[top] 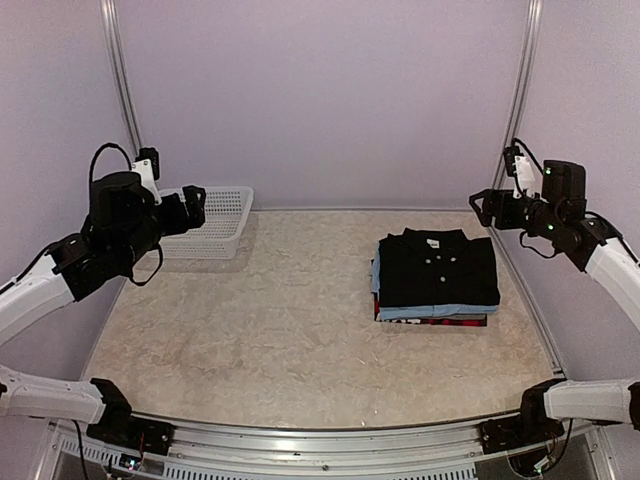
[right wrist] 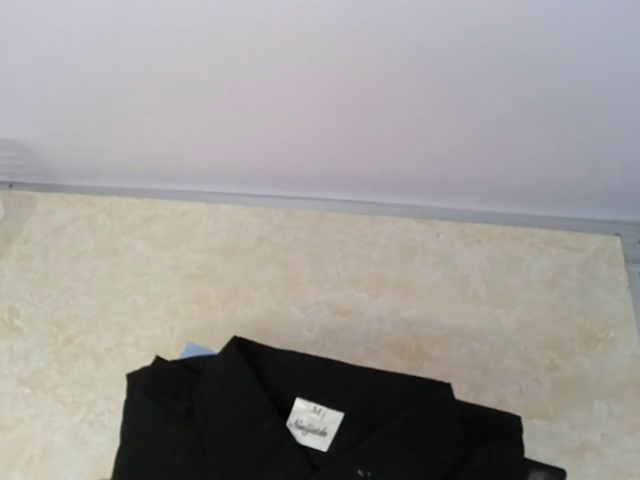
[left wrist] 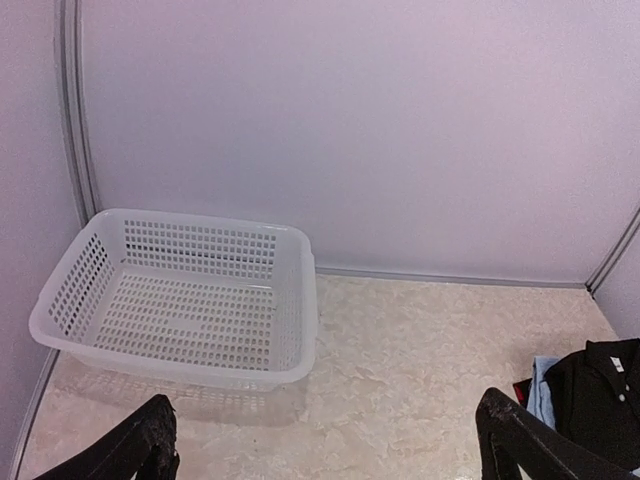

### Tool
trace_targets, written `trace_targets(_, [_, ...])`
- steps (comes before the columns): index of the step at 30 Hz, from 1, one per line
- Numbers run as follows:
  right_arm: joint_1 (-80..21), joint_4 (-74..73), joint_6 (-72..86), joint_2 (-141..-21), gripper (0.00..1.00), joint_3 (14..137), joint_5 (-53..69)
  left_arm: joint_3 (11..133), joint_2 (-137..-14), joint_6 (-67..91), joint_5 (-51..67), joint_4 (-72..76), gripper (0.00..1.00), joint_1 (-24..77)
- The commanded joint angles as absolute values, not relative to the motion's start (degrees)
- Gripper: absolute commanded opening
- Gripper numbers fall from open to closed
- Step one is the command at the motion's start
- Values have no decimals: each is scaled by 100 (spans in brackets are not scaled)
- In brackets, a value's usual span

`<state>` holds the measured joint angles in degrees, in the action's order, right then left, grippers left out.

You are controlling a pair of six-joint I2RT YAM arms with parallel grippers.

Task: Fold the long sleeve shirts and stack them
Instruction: Reset both arms

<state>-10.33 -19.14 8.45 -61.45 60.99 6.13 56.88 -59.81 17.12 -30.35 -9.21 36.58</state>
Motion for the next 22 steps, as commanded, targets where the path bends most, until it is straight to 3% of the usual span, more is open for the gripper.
trace_targets(1, [-1072, -1289, 660, -5687, 86, 5733, 583, 5241, -5592, 1629, -3274, -625, 99, 3535])
trace_targets(22, [-1066, -1401, 597, -5799, 90, 5733, 431, 5153, -5478, 1564, -3393, -609, 99, 3518])
